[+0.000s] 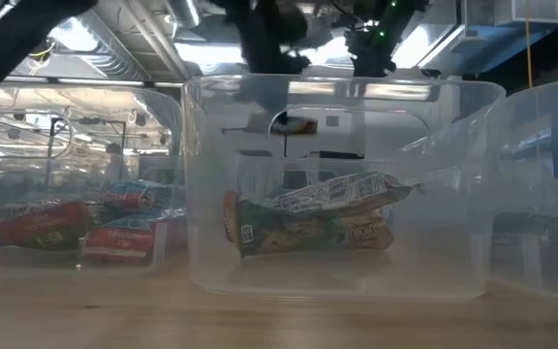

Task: Pick and place Granola Bars by type
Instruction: Put the yellow granola bar into the middle transparent bin

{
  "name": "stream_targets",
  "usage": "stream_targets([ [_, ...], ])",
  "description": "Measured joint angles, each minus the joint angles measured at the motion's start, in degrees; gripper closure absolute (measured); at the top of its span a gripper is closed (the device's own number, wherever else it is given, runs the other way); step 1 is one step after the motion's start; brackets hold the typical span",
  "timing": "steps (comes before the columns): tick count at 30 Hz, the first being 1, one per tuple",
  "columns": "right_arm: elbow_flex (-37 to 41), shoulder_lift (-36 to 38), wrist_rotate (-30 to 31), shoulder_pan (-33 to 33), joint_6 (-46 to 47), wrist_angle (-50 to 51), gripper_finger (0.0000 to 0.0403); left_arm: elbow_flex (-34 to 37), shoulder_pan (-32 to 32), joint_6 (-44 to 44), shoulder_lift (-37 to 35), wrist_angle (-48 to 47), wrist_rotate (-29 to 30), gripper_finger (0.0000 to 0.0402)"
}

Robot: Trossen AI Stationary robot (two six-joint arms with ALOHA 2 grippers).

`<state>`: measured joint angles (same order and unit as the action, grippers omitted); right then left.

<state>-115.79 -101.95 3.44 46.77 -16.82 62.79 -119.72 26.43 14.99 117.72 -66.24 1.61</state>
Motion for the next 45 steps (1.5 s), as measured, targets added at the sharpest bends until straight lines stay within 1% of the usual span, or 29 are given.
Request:
stream_targets([
  [5, 0.0, 0.0, -0.02, 1.81, 0.0, -0.07, 0.0169, 0.04, -8.43, 10.52, -1.96, -0.93, 0.42, 0.0397],
  [9, 0.0, 0.0, -0.19, 2.33, 0.02, -0.09, 0.0169, 0.09, -15.13, 17.37, -1.96, -1.33, 2.93, 0.0396],
  [11, 0.0, 0.0, -0.42, 2.36, 0.05, -0.09, 0.0169, 0.09, -18.38, 22.4, -1.96, -1.29, 5.59, 0.0396],
  [16, 0.0, 0.0, -0.59, 2.36, 2.93, -0.07, 0.0169, 0.09, -26.92, 36.06, -1.96, -1.75, 15.61, 0.0396],
  [19, 0.0, 0.01, -0.65, 2.33, 4.63, 0.02, 0.0169, 0.09, -31.52, 45.42, -1.58, -1.74, 18.14, 0.0396],
  [24, 0.0, 0.0, -0.68, 2.2, 6.16, 1.16, 0.0169, 0.17, -39.9, 62.08, 1.07, -0.53, 24.4, 0.0396],
  [26, 0.0, 0.0, -0.69, 2.2, 6.05, 1.56, 0.0169, 0.17, -42.88, 68.93, 2.57, -0.41, 25.71, 0.0396],
  [28, 0.0, 0.0, -1.62, 2.19, 6.08, 2.19, 0.0169, 0.15, -45.34, 74.36, 4.5, 1.8, 26.76, 0.0396],
  [32, 0.0, 0.0, -2.89, 2.12, 6.24, 3.34, 0.0169, 0.16, -48.97, 81.15, 8.16, 5.07, 27.34, 0.0396],
  [35, 0.0, 0.0, -5.4, 1.9, 7.03, 4.66, 0.0169, 0.15, -50.69, 84.8, 10.23, 5.0, 27.21, 0.0396],
  [37, 0.0, 0.0, -6.47, 1.59, 7.42, 5.07, 0.0169, 0.15, -51.23, 86.5, 11.56, 4.73, 27.17, 0.0396],
  [41, 0.0, 0.0, -6.63, 1.22, 7.3, 5.05, 0.0169, 0.15, -51.33, 89.42, 13.92, 5.14, 27.17, 0.0396],
  [45, 0.0, 0.0, -6.67, 1.29, 7.27, 5.07, 0.0169, 0.15, -50.96, 90.32, 15.2, 5.12, 26.77, 0.0395],
])
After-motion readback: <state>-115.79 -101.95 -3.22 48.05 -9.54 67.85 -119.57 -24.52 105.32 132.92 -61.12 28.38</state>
